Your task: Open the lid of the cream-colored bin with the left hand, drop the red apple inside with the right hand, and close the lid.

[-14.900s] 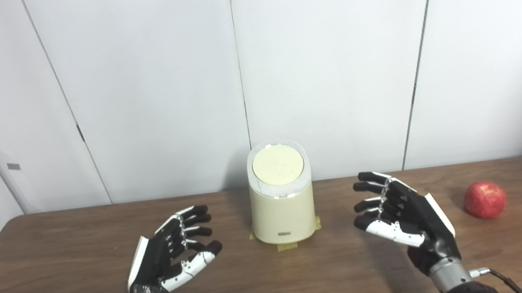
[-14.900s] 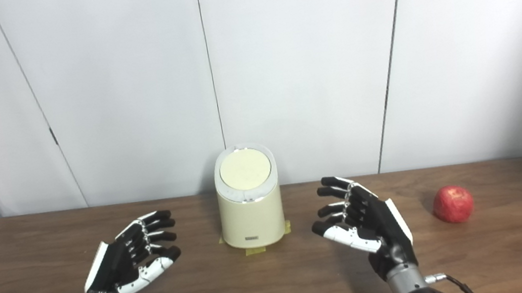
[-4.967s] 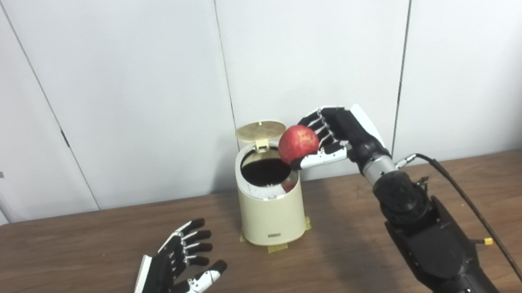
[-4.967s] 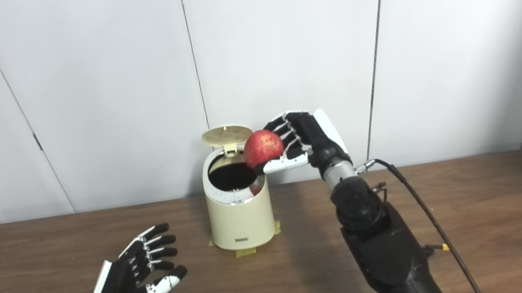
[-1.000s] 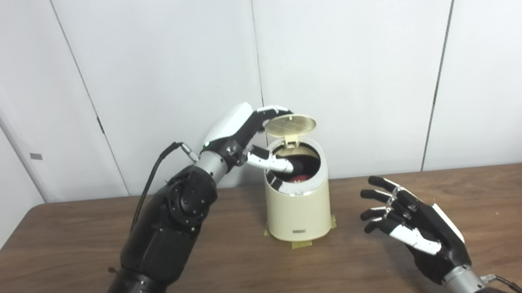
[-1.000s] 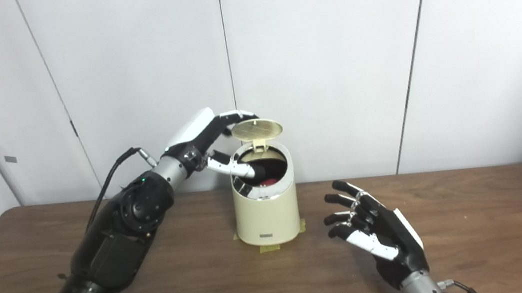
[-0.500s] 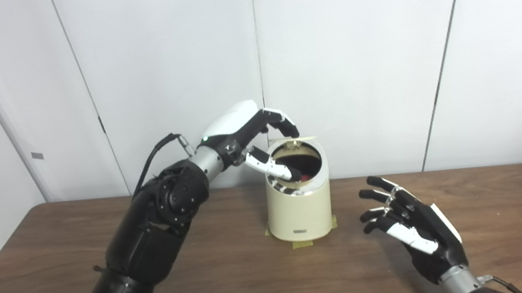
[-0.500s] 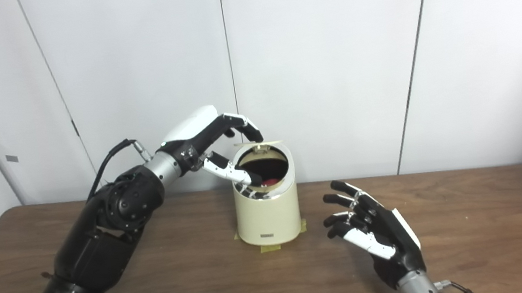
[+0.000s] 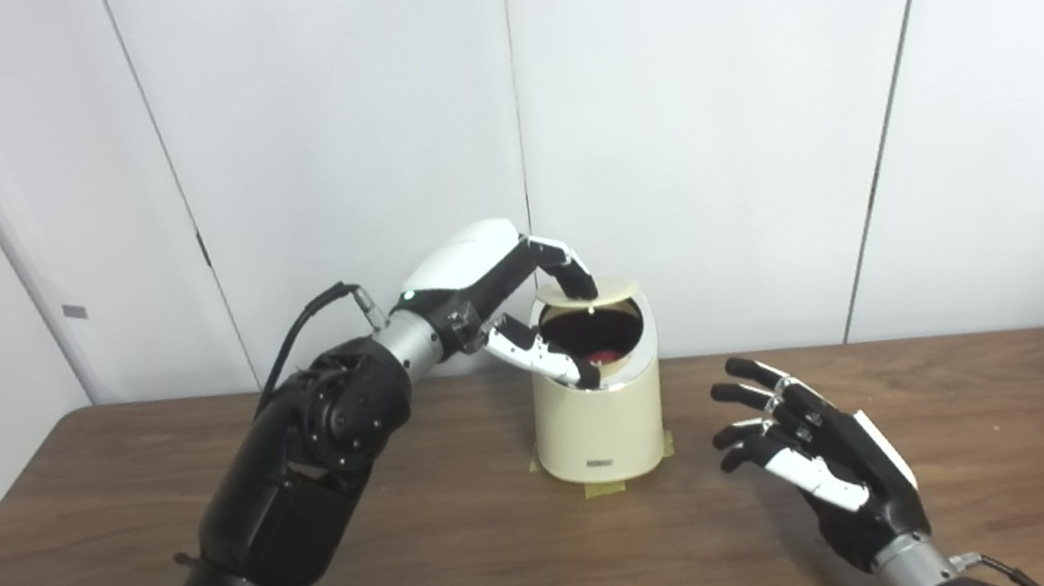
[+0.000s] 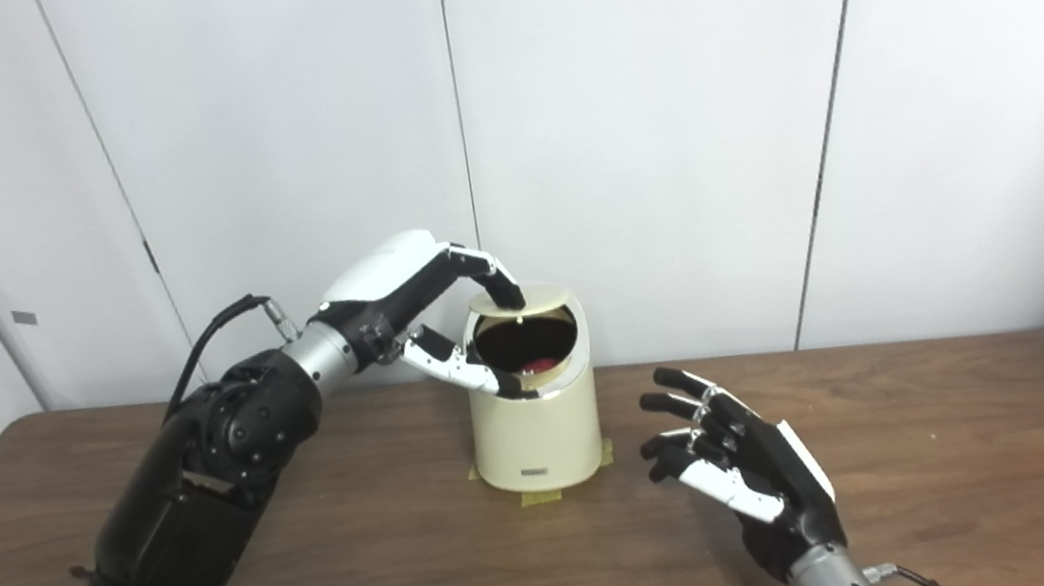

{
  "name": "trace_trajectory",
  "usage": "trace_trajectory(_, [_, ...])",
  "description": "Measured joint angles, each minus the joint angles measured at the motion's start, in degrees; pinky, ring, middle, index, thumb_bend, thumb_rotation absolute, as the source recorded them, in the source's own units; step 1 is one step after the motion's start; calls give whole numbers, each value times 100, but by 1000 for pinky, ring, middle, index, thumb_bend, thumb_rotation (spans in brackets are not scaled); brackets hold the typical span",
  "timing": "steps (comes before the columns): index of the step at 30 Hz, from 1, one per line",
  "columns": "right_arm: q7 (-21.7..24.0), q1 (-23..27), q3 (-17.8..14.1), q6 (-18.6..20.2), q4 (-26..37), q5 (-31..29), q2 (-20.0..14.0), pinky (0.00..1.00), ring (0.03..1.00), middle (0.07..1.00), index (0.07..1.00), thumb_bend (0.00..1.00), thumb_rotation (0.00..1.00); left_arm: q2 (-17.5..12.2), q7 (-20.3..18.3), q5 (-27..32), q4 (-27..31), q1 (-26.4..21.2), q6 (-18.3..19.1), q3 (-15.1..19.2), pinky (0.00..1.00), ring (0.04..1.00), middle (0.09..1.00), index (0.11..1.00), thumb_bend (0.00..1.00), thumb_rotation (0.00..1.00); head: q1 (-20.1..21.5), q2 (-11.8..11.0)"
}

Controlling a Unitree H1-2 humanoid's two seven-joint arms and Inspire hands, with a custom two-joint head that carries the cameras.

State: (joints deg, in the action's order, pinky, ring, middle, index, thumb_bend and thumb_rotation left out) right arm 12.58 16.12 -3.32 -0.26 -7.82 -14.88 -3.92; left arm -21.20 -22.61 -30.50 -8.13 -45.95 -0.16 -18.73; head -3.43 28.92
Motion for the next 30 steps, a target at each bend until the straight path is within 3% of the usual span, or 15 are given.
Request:
trace_trajectory(13, [3, 0, 9, 16, 98, 0, 26, 434, 552, 734, 773, 852, 338, -15, 30, -256, -159, 325, -270, -116, 969, 799, 698, 668, 967, 330, 79, 35])
trace_trajectory(19, [-52, -8, 42, 85, 237, 38, 84, 446, 560, 744, 786, 858, 361, -11, 257, -613, -127, 398, -449, -254, 1000, 839, 689, 669, 957, 305, 106, 79])
trace_trajectory(24, [-44, -13, 40, 87, 237, 13, 81, 433, 560, 742, 777, 860, 356, -80, 603, -1437, -12, 439, -748, -582, 989, 860, 718, 711, 952, 337, 123, 97])
trace_trajectory(30, [-73, -15, 41, 202, 266, 24, 82, 434, 559, 734, 774, 865, 368, -216, 640, -2536, 338, 515, -780, -1024, 1000, 918, 788, 809, 972, 366, 132, 114])
